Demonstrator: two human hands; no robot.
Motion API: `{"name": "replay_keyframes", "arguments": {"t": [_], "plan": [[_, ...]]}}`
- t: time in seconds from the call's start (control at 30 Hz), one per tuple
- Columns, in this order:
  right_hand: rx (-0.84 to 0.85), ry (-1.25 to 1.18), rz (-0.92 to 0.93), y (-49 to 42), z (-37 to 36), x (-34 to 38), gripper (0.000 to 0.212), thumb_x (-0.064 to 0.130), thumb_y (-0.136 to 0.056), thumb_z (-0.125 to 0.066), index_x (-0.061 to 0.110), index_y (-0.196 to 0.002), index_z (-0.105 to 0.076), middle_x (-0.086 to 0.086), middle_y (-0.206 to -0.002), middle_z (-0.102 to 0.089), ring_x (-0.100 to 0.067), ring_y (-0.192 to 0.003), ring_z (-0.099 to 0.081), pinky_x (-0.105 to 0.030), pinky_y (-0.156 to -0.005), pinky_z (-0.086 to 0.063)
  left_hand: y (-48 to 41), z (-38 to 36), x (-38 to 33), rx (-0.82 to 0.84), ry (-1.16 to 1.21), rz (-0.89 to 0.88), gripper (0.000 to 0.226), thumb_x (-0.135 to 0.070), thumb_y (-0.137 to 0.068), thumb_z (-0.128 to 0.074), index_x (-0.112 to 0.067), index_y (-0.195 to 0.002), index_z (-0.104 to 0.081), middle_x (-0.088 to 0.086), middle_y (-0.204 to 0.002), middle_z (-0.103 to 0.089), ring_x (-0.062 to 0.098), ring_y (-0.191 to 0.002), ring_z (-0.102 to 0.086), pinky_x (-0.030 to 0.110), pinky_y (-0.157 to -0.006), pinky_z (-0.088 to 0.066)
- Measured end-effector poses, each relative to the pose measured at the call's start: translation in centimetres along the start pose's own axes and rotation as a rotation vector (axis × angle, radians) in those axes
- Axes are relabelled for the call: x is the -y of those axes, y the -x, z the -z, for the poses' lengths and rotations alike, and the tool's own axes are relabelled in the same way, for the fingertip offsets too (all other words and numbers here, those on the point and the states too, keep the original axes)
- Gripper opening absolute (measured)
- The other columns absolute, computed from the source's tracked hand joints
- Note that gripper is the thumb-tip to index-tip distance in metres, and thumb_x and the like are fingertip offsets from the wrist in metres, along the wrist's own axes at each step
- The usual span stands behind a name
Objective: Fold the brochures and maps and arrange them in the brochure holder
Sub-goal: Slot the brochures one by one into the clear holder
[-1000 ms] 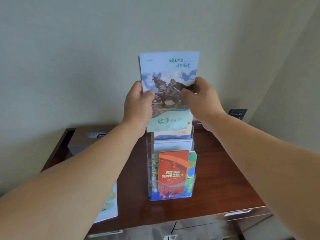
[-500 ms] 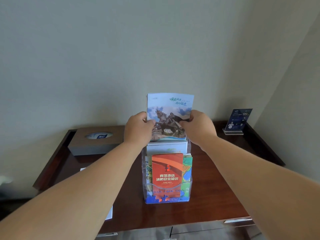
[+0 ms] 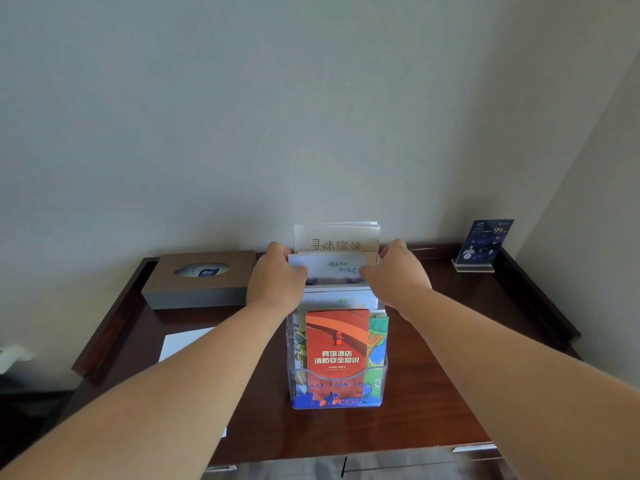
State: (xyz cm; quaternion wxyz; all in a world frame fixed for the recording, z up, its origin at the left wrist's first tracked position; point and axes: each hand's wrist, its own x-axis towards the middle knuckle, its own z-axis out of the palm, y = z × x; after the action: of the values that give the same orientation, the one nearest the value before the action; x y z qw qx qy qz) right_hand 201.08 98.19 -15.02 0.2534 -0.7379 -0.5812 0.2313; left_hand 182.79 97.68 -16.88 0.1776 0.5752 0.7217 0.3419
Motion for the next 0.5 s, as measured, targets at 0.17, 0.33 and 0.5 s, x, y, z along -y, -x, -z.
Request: {"name": "replay_keyframes", "arguments": {"t": [0.17,0.33,0.5], "plan": [[0.07,-0.044,-0.024,0.4,-0.9,0.1,0.033,0.02,-0.089,-0.06,0.006,-0.115,-0.046,-0.003,-0.092,-0.06,-0.025,-0.084,-0.062,-0.039,-0.069,-0.054,0.1,0.0,0.0,-0.009,-0.028,0.02,0.014,-0.021,-0.092,-0.055,-0.012,-0.103,-0.057,0.004,-0.094,-0.064,0.017,-0.074,-0.054,0.029,-0.054,-0.033],[0.112,-0.049,-0.018,1.2,-2.2,-0.1,0.04,0.021,-0.093,-0.054,0.005,-0.129,-0.05,-0.012,-0.13,-0.06,-0.029,-0.096,-0.065,-0.038,-0.079,-0.055,0.9,-0.3,0.1,0.084,-0.058,0.015,0.014,-0.023,-0.093,-0.054,-0.012,-0.094,-0.063,0.002,-0.087,-0.063,0.018,-0.072,-0.056,0.028,-0.052,-0.034],[0.102,0.006,-0.018,1.5,-2.2,-0.5,0.027,0.022,-0.094,-0.051,0.003,-0.112,-0.059,-0.011,-0.096,-0.065,-0.027,-0.08,-0.062,-0.034,-0.066,-0.051,1.4,-1.0,0.2,0.125,-0.084,0.015,0.023,-0.027,-0.098,-0.049,-0.009,-0.086,-0.057,0.005,-0.078,-0.059,0.014,-0.062,-0.05,0.027,-0.048,-0.028]]}}
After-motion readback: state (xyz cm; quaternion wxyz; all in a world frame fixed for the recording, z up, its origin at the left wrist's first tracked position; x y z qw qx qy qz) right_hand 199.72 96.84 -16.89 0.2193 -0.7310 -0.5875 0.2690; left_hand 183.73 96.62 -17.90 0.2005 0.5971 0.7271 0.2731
